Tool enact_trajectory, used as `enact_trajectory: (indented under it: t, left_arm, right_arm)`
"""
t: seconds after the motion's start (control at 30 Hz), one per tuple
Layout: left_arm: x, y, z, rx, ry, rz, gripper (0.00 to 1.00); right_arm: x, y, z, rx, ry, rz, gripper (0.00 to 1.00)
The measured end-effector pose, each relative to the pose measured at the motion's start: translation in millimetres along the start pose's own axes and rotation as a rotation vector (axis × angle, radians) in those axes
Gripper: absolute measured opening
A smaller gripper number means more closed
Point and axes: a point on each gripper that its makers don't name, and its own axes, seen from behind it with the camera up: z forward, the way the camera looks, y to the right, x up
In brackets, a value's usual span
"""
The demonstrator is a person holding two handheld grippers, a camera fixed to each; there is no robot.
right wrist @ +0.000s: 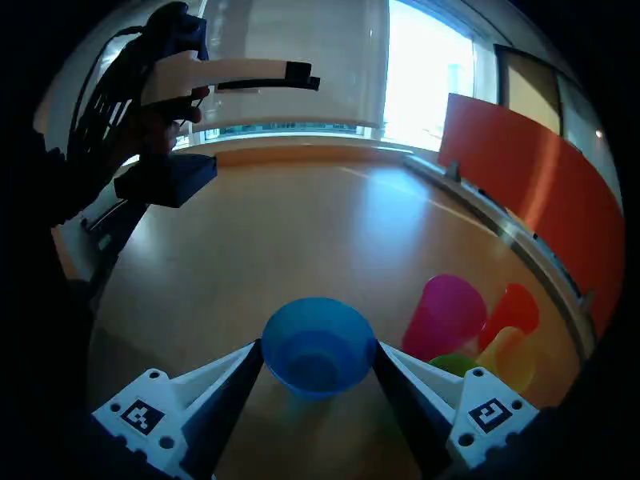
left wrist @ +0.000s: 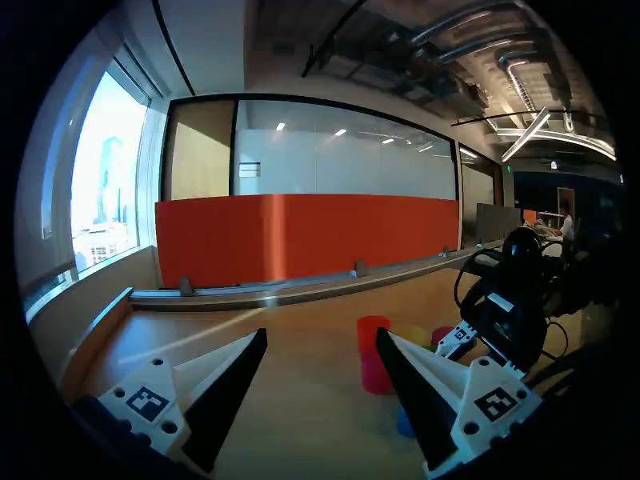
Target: Pour water
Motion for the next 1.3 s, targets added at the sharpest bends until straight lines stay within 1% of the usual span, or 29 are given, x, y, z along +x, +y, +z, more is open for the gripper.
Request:
enact_trajectory:
  t: [0.3,0.47,0.57,0.77,1.07,1.3]
  left_arm:
    - [1.0,0.0,-1.3,-0.002,0.002,0.004,1.0]
    - [0.0,0.0,-1.7,-0.002,0.0,0.007,1.0]
    - [0.6,0.0,-2.3,-0.002,0.001,0.009,1.0]
    - [2.0,-0.4,-3.4,-0.003,0.004,0.009,1.0]
    - [1.3,-1.2,-4.0,0.001,0.003,0.012,1.0]
    - [0.0,-0.6,-2.3,0.001,0.0,0.014,1.0]
  right_arm:
    - [-0.6,1.3,5.6,-0.009,-0.004,-0.009,0.99]
    - [-3.8,2.8,7.0,-0.027,-0.016,-0.029,0.94]
    - [-4.5,2.1,7.9,-0.031,-0.017,-0.033,0.93]
    - [-4.5,1.0,8.3,-0.027,-0.008,-0.004,0.91]
    - [-4.1,0.1,5.0,-0.028,-0.003,0.015,0.91]
    - [7.7,-2.3,-4.2,-0.023,0.041,0.027,0.91]
